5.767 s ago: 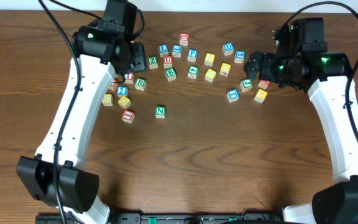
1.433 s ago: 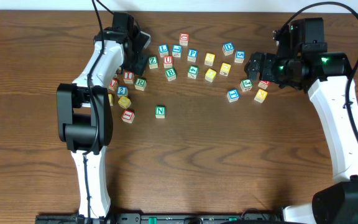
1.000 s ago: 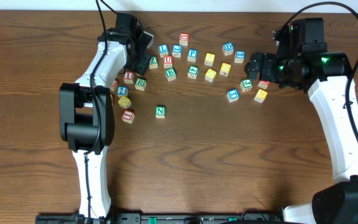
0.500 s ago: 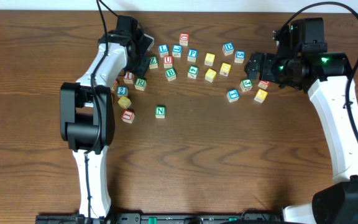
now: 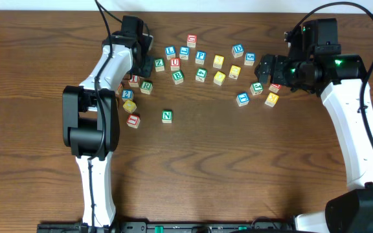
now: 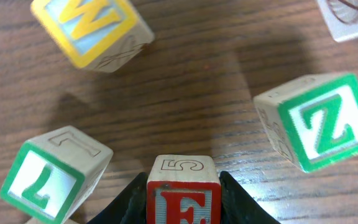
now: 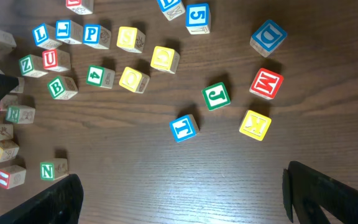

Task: Spell out NEURIPS
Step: 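Lift the E block and carry it toward the placed N block, then lower the E block right of the N block and open the left gripper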

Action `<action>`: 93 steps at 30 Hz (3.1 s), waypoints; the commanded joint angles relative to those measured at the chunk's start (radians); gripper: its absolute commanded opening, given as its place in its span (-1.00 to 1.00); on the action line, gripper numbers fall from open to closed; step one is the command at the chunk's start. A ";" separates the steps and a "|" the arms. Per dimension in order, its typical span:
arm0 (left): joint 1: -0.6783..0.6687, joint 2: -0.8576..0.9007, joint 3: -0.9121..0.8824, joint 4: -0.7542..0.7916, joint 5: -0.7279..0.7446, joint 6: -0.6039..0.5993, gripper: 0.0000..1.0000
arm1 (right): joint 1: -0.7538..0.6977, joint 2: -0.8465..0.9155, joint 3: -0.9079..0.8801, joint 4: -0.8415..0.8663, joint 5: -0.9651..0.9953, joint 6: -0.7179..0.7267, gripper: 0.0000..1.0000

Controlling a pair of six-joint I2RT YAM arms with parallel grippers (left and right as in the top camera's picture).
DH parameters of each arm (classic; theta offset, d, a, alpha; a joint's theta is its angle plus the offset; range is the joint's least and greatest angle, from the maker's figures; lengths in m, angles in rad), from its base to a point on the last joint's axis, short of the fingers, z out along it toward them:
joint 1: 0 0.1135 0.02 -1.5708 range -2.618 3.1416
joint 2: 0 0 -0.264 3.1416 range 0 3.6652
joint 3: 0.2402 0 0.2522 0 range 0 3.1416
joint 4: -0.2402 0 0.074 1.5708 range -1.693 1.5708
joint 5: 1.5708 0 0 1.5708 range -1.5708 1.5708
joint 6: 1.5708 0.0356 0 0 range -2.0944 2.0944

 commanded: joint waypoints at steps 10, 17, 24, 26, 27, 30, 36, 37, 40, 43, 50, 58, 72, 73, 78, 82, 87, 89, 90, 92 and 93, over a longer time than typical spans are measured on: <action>0.001 0.020 -0.043 0.013 -0.031 -0.128 -0.22 | 0.004 0.000 0.018 0.000 0.003 0.008 0.98; 0.001 0.020 -0.048 0.039 -0.031 -0.128 -0.29 | 0.004 0.000 0.018 0.000 0.003 0.008 0.99; 0.001 0.013 -0.040 0.038 -0.032 -0.127 -0.40 | 0.004 0.000 0.018 0.000 0.003 0.008 0.99; 0.001 -0.005 -0.039 0.039 -0.032 -0.127 -0.41 | 0.004 0.000 0.018 0.000 0.003 0.008 0.98; 0.001 -0.018 -0.038 0.037 -0.032 -0.128 -0.40 | 0.004 0.000 0.018 0.000 0.003 0.008 0.99; 0.001 -0.089 -0.038 0.031 -0.031 -0.129 -0.40 | 0.004 0.000 0.018 0.000 0.003 0.008 0.98; -0.013 -0.306 -0.038 -0.028 -0.031 -0.206 -0.41 | 0.004 0.000 0.018 0.000 0.003 0.008 0.98; -0.019 -0.338 -0.038 -0.043 -0.031 -0.219 -0.41 | 0.004 0.000 0.018 0.000 0.003 0.008 0.98; -0.057 -0.455 -0.038 -0.133 -0.031 -0.270 -0.41 | 0.004 0.000 0.018 0.000 0.003 0.008 0.97; -0.111 -0.526 -0.038 -0.229 -0.031 -0.321 -0.41 | 0.004 0.000 0.018 0.000 0.003 0.008 0.99; -0.273 -0.538 -0.039 -0.417 -0.032 -0.414 -0.41 | 0.004 0.000 0.018 0.000 0.003 0.008 0.98; -0.376 -0.492 -0.124 -0.431 -0.040 -0.553 -0.42 | 0.004 0.000 0.018 0.000 0.003 0.008 0.98; -0.385 -0.478 -0.446 -0.128 -0.040 -0.674 -0.42 | 0.004 0.000 0.018 0.000 0.003 0.008 0.99; -0.385 -0.478 -0.468 -0.102 -0.039 -0.673 -0.42 | 0.004 0.000 0.018 0.000 0.003 0.008 0.99; -0.385 -0.465 -0.539 -0.018 -0.039 -0.659 -0.42 | 0.004 0.000 0.018 0.000 0.003 0.008 0.99; -0.396 -0.433 -0.558 0.010 -0.039 -0.596 -0.42 | 0.004 0.000 0.018 0.000 0.003 0.008 0.99; -0.424 -0.391 -0.558 0.026 -0.065 -0.537 -0.42 | 0.004 0.000 0.018 0.000 0.003 0.008 0.99; -0.428 -0.381 -0.558 0.028 -0.093 -0.537 -0.42 | 0.004 0.000 0.018 0.000 0.003 0.008 0.99; -0.428 -0.379 -0.558 0.029 -0.092 -0.538 -0.42 | 0.004 0.000 0.018 0.000 0.003 0.008 0.99; -0.428 -0.378 -0.558 0.031 -0.093 -0.538 -0.42 | 0.004 0.000 0.018 0.000 0.003 0.008 0.98; -0.428 -0.378 -0.558 0.034 -0.093 -0.538 -0.42 | 0.004 0.000 0.018 0.000 0.003 0.008 0.99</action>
